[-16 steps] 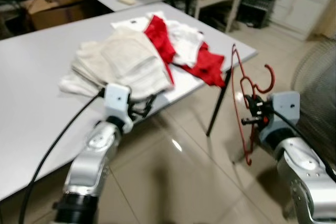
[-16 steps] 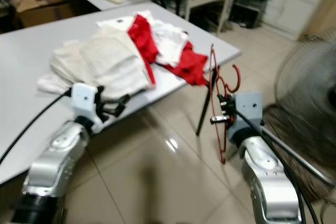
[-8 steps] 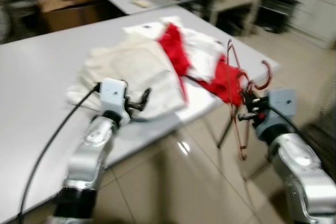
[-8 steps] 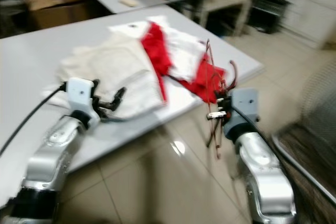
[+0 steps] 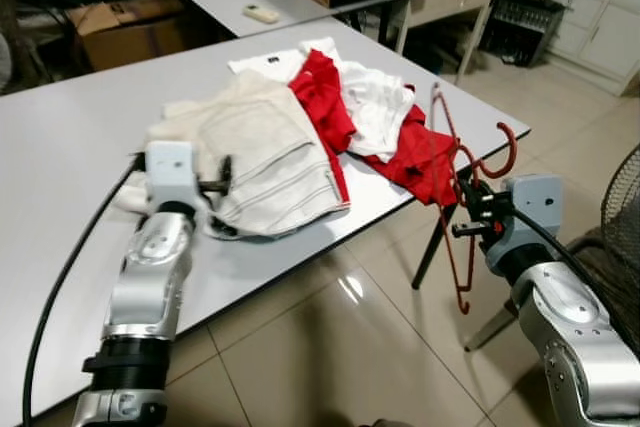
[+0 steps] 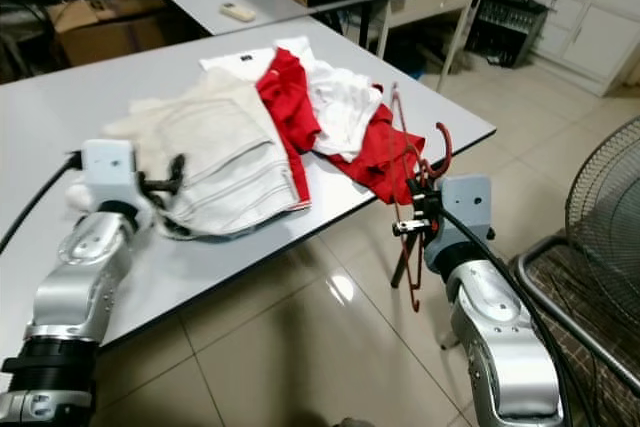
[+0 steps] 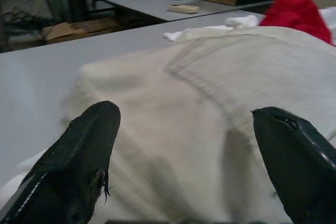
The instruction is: Hang hanger
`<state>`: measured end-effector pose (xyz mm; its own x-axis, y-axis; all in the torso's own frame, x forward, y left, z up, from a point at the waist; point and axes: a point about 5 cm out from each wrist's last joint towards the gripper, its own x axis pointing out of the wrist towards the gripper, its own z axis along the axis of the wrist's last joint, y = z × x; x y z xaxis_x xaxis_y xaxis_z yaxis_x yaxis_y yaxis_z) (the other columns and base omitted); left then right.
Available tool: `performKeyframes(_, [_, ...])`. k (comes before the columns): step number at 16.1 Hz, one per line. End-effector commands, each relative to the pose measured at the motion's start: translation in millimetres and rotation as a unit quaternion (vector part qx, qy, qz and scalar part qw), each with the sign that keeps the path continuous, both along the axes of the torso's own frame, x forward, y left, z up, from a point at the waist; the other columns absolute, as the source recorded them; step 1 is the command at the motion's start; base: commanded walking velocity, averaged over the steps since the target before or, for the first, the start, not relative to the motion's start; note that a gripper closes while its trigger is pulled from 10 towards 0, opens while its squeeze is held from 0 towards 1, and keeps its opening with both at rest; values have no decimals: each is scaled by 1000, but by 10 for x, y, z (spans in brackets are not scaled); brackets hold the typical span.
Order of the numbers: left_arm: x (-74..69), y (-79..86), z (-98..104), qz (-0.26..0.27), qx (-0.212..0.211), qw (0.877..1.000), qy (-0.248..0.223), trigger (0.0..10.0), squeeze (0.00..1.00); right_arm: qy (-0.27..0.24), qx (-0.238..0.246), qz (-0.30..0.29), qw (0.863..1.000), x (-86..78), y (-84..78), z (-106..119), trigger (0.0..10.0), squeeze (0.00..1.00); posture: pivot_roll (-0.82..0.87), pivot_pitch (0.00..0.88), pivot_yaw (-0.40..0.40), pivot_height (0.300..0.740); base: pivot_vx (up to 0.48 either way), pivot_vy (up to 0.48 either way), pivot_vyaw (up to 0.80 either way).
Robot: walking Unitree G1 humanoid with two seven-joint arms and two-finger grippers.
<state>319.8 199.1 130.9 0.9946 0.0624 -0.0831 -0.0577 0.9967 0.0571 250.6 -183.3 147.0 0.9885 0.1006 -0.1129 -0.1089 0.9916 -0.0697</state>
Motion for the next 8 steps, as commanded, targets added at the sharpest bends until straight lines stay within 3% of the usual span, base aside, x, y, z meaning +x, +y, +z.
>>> performKeyframes(1, [90, -35, 71, 0, -14, 1000, -11, 10000, 0, -18, -3, 9, 1000, 11, 40, 73, 10000, 0, -161, 0, 0, 740, 0, 0, 0])
performKeyframes(4, [205, -36, -17, 1, -52, 998, 24, 10000, 0, -14, -4, 17, 1000, 25, 50, 69, 10000, 0, -161, 0, -4, 740, 0, 0, 0])
performKeyframes(7, [282, -8, -170, 17, -129, 988, 77, 10000, 0, -2, -3, 41, 999, 6, 105, 42, 10000, 0, -166, 0, -3, 740, 0, 0, 0])
performKeyframes(8, [298, 61, -233, 46, -137, 985, 93, 10000, 0, 2, -5, 51, 999, -10, 129, 31, 10000, 0, -170, 0, 0, 740, 0, 0, 0])
